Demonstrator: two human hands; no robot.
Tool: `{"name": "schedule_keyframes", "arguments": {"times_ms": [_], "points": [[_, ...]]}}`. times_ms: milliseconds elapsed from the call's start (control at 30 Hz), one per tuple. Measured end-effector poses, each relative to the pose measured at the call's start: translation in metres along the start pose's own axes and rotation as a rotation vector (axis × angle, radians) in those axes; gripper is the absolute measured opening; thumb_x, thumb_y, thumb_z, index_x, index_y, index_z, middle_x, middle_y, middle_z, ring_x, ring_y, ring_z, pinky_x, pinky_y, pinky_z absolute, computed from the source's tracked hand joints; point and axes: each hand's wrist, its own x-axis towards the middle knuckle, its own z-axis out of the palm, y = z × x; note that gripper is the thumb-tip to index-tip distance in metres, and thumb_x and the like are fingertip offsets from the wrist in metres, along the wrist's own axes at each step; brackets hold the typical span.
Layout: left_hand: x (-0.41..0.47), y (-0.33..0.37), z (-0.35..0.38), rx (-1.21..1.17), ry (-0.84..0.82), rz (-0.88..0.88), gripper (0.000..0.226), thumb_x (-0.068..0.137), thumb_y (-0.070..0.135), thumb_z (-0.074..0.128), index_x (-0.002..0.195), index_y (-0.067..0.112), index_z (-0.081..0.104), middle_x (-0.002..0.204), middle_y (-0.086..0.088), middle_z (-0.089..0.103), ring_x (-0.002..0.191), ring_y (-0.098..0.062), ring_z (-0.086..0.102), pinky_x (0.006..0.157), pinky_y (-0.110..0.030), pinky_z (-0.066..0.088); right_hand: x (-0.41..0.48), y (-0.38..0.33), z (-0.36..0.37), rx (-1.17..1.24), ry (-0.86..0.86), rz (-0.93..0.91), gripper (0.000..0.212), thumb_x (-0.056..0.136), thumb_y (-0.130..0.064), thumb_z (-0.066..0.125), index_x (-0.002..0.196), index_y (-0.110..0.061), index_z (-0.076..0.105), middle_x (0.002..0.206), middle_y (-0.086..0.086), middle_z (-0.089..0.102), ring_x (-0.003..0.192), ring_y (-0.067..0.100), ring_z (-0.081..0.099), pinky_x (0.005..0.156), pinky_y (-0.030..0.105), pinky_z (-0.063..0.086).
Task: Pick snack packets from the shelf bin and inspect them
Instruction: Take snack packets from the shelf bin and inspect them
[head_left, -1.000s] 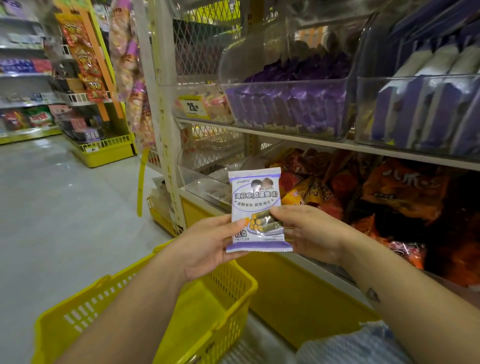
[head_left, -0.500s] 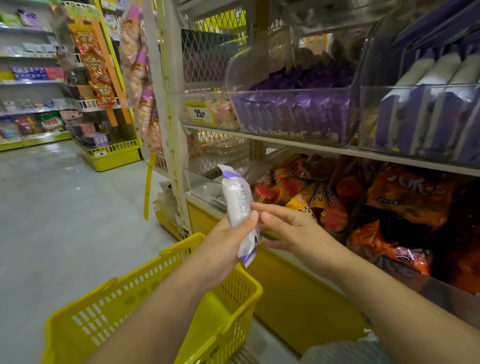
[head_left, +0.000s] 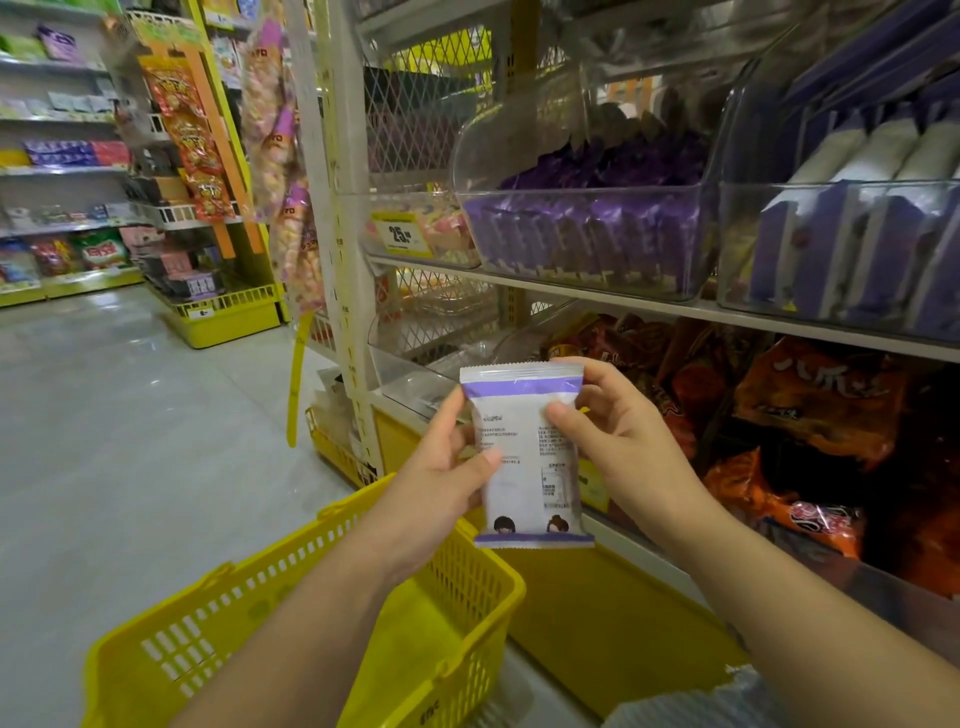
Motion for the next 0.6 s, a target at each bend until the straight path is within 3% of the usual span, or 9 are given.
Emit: {"name": "schedule_keyframes", "arguments": {"times_ms": [133,267,367,500,600], "points": [[0.000,-0.003,-0.002,-0.085,0.026,-0.017,0.065,0.097,0.004,0.050,0.144,0.046,0.032,0.121,0.002,0.068,0.111,-0.017,0.066,0.077,-0.042,0.058,-0.001,-0.005,0.000,0.094,-0.080,0.017,0.035,0.093,-0.014,0.057,0.122,-0.034,0.057,0.105,-0.011,0.073,0.100,0.008,0.068,0.077,0.022,0.056],[0.001,-0.001,-0.007,-0.302,0.096,-0.064,0.049,0.092,0.010,0.053,0.118,0.051,0.056,0.121,-0.003,0.069,0.107,-0.022,0.068,0.070,-0.046,0.058,-0.003,-0.006,-0.007,0.252,-0.300,0.231,0.050,0.084,-0.014,0.063,0.131,-0.030,0.054,0.117,-0.001,0.070,0.106,0.019,0.068,0.077,0.030,0.059],[0.003,0.000,-0.013,-0.379,0.179,-0.111,0.050,0.093,0.012,0.052,0.128,0.047,0.048,0.116,-0.003,0.071,0.105,-0.024,0.069,0.066,-0.048,0.057,-0.006,-0.004,-0.010,0.135,-0.437,0.285,0.066,0.087,-0.005,0.066,0.139,-0.039,0.043,0.127,-0.003,0.065,0.111,0.024,0.066,0.087,0.043,0.057],[0.004,0.000,-0.015,-0.428,0.232,-0.141,0.047,0.094,0.012,0.053,0.132,0.039,0.047,0.109,-0.005,0.074,0.094,-0.021,0.073,0.063,-0.046,0.059,-0.006,-0.004,-0.009,0.126,-0.466,0.311,0.081,0.083,0.010,0.064,0.146,-0.030,0.034,0.133,-0.005,0.061,0.115,0.027,0.063,0.083,0.039,0.058],[0.004,0.001,-0.014,-0.430,0.268,-0.149,0.054,0.093,0.014,0.056,0.140,0.034,0.040,0.106,-0.007,0.074,0.088,-0.021,0.074,0.058,-0.040,0.059,-0.006,-0.004,-0.009,0.091,-0.428,0.304,0.080,0.083,0.016,0.060,0.148,-0.021,0.032,0.130,0.000,0.064,0.112,0.027,0.064,0.083,0.036,0.057]]}}
